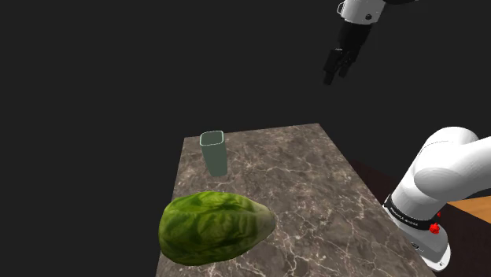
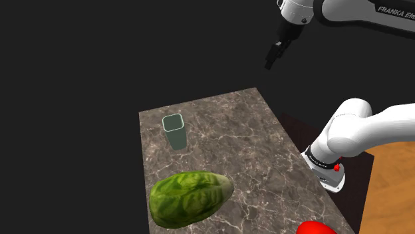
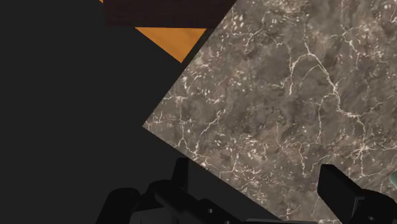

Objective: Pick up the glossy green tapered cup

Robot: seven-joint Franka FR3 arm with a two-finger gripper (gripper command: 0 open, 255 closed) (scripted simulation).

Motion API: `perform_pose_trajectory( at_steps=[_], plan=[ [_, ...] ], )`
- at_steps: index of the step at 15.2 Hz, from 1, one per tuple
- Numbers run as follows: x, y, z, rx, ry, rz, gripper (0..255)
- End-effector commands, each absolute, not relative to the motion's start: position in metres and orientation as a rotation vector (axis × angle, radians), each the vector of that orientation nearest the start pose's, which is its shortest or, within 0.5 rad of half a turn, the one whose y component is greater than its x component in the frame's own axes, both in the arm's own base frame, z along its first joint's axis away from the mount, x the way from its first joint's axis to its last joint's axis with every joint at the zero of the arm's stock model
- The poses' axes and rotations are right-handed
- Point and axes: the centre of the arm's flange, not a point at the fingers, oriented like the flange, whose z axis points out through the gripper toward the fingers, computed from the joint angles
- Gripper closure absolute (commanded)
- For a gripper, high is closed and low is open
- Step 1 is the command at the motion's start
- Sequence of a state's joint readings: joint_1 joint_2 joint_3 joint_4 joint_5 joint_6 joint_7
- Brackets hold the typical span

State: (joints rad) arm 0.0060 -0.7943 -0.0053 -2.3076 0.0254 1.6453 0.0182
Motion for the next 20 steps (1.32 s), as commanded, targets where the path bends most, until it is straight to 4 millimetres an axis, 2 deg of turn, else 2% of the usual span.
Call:
perform_pose_trajectory(
  at_steps=[1,20],
  plan=[
    [0.312,0.002,0.623,-3.104,0.025,-0.205,0],
    [0.415,0.219,0.558,-3.106,0.063,-0.291,0]
  ],
)
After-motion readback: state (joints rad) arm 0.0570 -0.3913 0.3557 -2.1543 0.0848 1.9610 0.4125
